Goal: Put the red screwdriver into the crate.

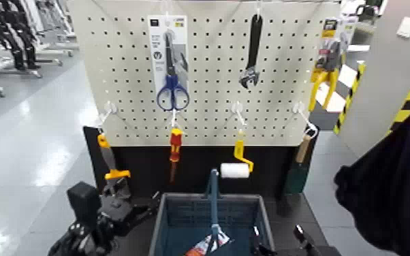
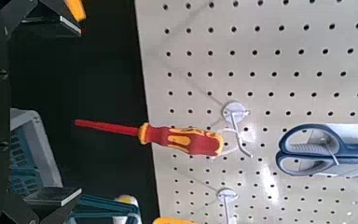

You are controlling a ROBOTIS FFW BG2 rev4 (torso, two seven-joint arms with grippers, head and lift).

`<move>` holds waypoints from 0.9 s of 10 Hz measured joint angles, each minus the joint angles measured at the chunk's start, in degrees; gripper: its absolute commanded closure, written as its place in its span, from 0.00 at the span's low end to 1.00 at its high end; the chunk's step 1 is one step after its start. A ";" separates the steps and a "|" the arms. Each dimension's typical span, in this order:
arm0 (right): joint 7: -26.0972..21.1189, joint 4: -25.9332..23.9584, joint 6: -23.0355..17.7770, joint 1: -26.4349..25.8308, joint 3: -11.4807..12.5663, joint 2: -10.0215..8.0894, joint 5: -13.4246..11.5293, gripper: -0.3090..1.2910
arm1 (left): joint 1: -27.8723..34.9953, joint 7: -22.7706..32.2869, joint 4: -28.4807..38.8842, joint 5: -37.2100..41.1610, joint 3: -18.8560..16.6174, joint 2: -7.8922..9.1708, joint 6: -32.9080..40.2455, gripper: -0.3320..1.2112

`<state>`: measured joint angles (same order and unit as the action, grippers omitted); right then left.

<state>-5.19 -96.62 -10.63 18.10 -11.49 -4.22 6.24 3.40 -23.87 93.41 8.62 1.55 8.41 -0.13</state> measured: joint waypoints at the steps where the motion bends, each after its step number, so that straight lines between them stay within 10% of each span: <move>1: 0.00 0.08 -0.12 -0.05 -0.01 0.00 0.06 0.28 | -2.29 -1.46 -1.01 0.22 0.75 0.88 -1.19 0.29; 9: -0.01 0.20 0.09 -0.38 -0.43 0.07 0.18 0.28 | -17.69 -9.51 -11.30 3.03 6.17 2.93 -3.88 0.29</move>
<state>-5.20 -96.41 -10.54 17.72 -11.92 -4.15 6.42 -14.30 -33.37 82.10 11.66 7.71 11.34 -4.01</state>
